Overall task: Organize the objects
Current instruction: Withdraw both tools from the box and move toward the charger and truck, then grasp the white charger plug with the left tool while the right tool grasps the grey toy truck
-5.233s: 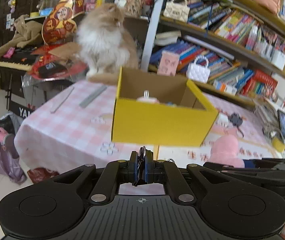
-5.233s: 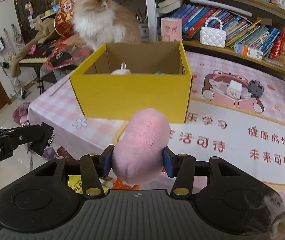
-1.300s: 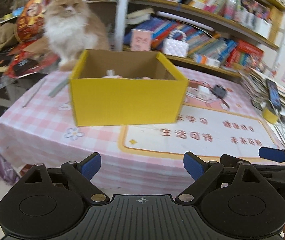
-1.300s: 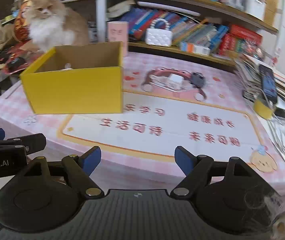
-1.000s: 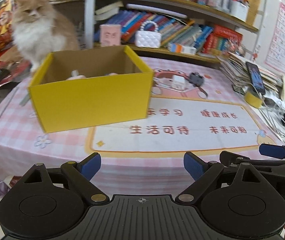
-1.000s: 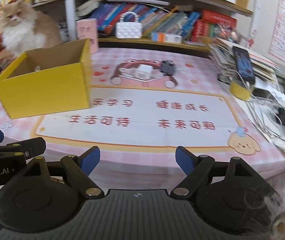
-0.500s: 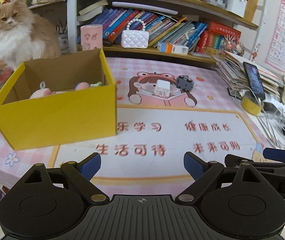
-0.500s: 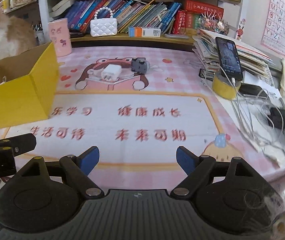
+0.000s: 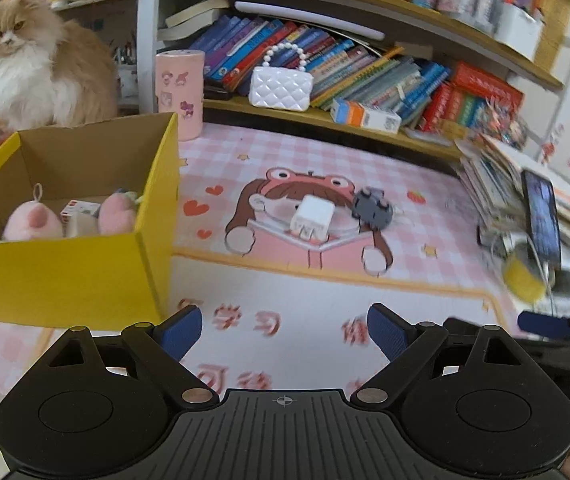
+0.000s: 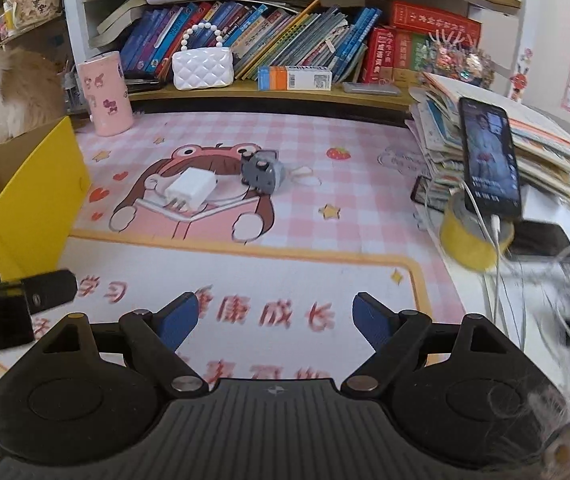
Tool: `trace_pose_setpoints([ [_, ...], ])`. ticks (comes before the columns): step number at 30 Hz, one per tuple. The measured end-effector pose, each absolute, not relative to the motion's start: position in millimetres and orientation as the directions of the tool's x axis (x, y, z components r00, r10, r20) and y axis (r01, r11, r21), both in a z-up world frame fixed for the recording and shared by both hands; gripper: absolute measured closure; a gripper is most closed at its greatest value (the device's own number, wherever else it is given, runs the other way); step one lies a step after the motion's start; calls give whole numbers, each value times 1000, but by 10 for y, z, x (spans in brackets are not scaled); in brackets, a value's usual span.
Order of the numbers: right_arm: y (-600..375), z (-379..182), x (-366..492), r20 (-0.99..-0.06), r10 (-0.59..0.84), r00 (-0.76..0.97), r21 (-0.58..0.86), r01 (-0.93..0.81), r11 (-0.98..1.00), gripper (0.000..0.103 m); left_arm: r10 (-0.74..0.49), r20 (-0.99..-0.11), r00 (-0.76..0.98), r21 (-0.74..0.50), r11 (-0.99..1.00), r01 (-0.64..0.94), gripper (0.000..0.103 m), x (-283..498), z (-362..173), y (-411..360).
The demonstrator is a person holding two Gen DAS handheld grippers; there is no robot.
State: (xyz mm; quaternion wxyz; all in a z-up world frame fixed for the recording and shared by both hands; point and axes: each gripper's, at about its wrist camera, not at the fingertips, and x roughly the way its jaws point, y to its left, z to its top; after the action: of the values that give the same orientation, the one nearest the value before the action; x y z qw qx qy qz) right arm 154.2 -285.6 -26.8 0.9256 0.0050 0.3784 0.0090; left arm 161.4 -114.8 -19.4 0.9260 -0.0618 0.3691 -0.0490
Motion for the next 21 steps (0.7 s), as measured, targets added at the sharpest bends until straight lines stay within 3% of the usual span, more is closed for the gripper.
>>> trace_pose_setpoints([
  [21,-3199,-672,3051,-664,168,729,9,-217,976,22,-28,-700,714,-134,987,-92,15,2825,-457,-1539],
])
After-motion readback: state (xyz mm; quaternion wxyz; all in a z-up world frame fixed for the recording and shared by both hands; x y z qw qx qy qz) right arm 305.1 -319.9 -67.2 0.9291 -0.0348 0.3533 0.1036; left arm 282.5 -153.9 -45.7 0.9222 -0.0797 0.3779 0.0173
